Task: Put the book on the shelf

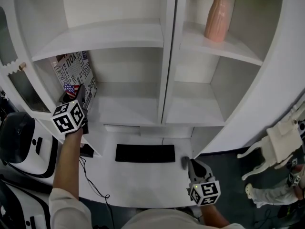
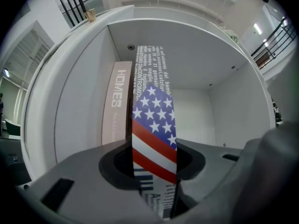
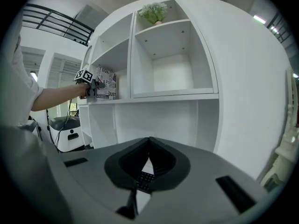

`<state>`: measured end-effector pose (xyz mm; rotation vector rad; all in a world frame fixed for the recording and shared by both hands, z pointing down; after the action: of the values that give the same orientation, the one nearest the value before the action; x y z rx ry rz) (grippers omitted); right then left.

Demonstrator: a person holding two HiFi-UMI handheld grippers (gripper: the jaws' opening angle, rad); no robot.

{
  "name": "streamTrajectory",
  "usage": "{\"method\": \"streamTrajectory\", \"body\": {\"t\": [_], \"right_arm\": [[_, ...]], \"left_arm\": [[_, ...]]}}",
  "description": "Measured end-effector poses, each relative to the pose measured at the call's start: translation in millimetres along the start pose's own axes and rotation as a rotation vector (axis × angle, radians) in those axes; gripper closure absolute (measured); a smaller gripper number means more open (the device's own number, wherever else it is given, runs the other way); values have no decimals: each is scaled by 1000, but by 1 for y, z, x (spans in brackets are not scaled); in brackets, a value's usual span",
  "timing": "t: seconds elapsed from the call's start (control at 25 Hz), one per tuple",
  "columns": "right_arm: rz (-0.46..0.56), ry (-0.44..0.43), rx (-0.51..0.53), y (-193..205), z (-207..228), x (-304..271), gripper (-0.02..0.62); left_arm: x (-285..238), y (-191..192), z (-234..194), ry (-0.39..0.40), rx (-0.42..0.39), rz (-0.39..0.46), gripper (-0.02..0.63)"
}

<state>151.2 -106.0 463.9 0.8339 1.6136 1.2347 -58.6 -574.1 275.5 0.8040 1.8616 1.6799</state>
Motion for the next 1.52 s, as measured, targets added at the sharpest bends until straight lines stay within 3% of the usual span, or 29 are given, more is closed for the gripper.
{"method": "streamTrajectory", "body": {"t": [0.88,1.52], "right_arm": [[-9,32,-17,6,16,7,592],[0,-9,-19,6,17,0,592]], "left_arm": [[-33,1,10,-13,-17,-10,454],[-14,4,11,-40,-66,-1,433]]}}
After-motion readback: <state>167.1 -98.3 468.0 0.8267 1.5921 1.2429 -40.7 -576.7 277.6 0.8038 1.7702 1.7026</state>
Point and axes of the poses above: the fingertips, and each gripper's own axes: x backward along the fingers, z to its right, y out of its underside, the point moved 5 cm from there along x, backward along the fingers, and after that the axes turned 6 degrees about x, right-handed, at the moved point
